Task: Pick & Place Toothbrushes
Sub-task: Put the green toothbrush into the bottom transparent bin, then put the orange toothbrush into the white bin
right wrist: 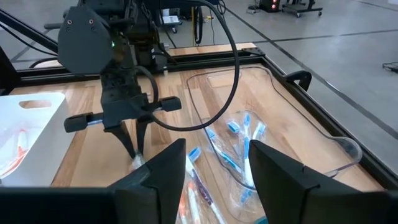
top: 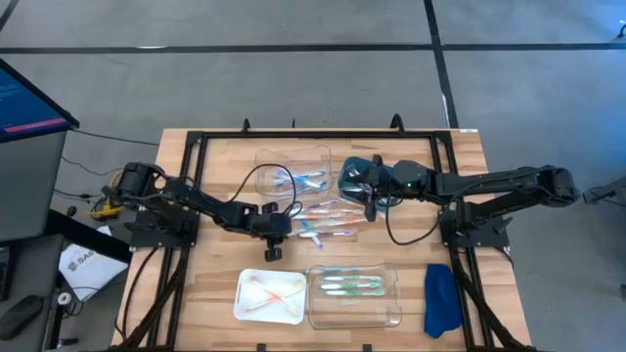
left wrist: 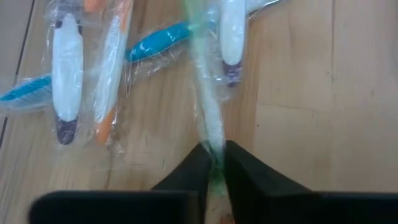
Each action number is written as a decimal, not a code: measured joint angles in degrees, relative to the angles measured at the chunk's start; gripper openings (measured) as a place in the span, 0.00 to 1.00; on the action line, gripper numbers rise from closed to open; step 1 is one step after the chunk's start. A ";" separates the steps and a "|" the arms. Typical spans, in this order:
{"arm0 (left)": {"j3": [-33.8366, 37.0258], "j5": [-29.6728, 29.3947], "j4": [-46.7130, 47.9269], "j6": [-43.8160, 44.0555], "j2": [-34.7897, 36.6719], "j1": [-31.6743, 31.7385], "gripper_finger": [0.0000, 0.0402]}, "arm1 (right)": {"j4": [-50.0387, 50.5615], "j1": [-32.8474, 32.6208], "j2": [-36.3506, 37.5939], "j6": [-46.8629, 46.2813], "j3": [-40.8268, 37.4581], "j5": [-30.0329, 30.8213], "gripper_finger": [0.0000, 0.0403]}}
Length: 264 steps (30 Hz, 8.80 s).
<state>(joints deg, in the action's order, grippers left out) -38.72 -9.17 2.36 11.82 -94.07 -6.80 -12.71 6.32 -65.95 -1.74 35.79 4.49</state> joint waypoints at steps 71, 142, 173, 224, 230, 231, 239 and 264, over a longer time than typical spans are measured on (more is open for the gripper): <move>-41.20 -4.23 26.20 17.06 -6.28 -22.62 0.03 | 52.76 -36.78 -36.51 -13.94 50.10 1.80 0.42; -38.79 -32.58 1.88 -5.29 -3.44 -36.40 0.47 | 54.60 -41.30 -47.01 -37.81 41.77 1.66 0.02; -35.19 -32.59 -3.59 -6.89 -3.44 -36.31 0.46 | 58.65 -41.67 -43.33 -37.16 41.79 3.51 0.31; -12.77 -6.93 -22.18 -25.07 16.12 -7.34 0.42 | 20.74 -33.82 -7.60 7.84 19.91 31.76 0.28; -12.76 -6.90 -21.27 -20.62 16.14 -4.81 0.42 | 18.69 -29.01 -1.24 9.27 18.99 22.76 0.28; -12.75 -6.86 -20.16 -18.84 16.12 -4.92 0.42 | 18.56 -28.72 -0.67 9.30 18.99 22.46 0.28; -12.74 -6.82 -16.00 -14.40 16.08 -8.04 0.42 | 15.29 -27.12 -0.65 17.41 18.98 22.36 0.28; -9.27 5.52 3.47 -4.21 9.92 2.65 0.39 | 10.80 -17.48 -9.49 16.08 18.97 22.40 0.28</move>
<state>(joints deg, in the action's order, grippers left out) -47.99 -3.65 5.83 7.60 -84.16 -4.15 -1.91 -11.15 -75.44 14.34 54.76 26.89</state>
